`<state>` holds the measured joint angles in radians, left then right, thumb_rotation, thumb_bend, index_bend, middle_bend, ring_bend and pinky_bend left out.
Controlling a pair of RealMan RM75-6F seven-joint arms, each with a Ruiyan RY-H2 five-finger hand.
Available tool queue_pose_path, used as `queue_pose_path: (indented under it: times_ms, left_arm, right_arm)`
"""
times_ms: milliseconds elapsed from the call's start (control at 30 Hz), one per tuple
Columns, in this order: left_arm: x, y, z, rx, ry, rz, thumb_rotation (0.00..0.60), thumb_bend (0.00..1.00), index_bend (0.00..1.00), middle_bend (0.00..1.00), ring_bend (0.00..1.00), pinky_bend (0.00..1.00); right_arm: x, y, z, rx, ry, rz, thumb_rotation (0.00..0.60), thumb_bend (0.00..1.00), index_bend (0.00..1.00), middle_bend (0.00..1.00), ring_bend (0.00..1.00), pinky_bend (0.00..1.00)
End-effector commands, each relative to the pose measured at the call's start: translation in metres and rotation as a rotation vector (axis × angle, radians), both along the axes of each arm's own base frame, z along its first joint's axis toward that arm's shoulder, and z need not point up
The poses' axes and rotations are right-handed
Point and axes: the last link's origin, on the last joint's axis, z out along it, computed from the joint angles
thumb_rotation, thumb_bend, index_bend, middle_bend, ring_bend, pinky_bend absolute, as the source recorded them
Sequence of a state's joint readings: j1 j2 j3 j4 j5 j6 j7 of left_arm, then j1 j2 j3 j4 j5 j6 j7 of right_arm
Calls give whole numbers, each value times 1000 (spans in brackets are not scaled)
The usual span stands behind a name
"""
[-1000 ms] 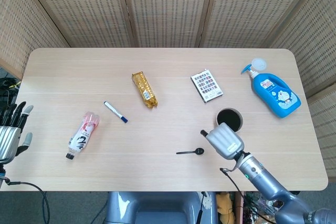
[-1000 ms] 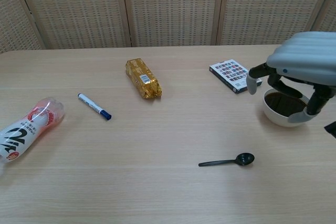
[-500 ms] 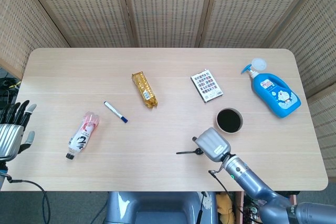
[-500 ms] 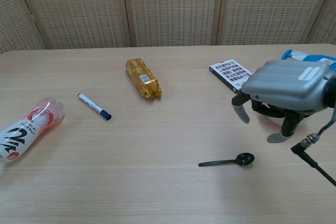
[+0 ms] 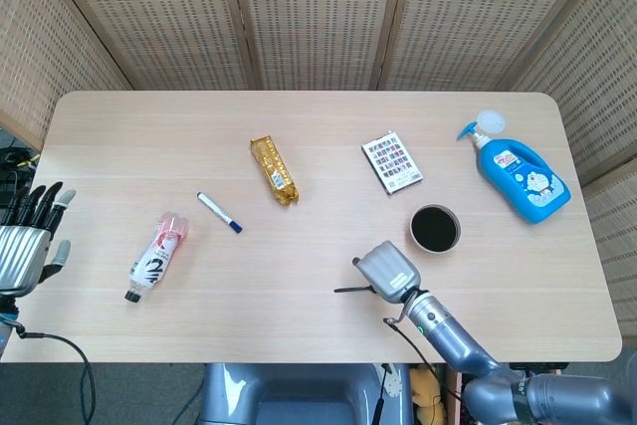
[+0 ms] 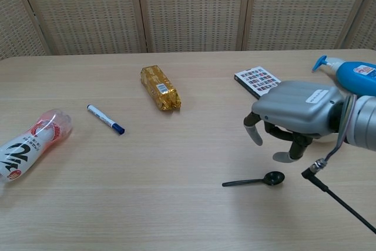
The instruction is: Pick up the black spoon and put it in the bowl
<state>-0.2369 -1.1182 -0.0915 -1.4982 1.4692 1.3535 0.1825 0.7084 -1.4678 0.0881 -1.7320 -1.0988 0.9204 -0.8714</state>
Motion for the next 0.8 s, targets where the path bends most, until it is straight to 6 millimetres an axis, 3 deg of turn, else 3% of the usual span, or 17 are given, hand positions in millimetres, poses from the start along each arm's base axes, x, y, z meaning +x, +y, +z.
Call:
queue_pose_path:
  times_ms: [33, 800]
  left_arm:
    - [-1, 0, 0, -1, -1, 4, 600, 476, 20, 36, 0, 0]
    - [-10, -5, 0, -6, -1, 31, 600, 475, 20, 36, 0, 0]
  right_arm:
    - [1, 0, -3, 2, 4, -2, 600, 449, 514, 920, 946, 935]
    - [10, -2, -40, 57, 45, -2, 600, 449, 526, 920, 949, 938]
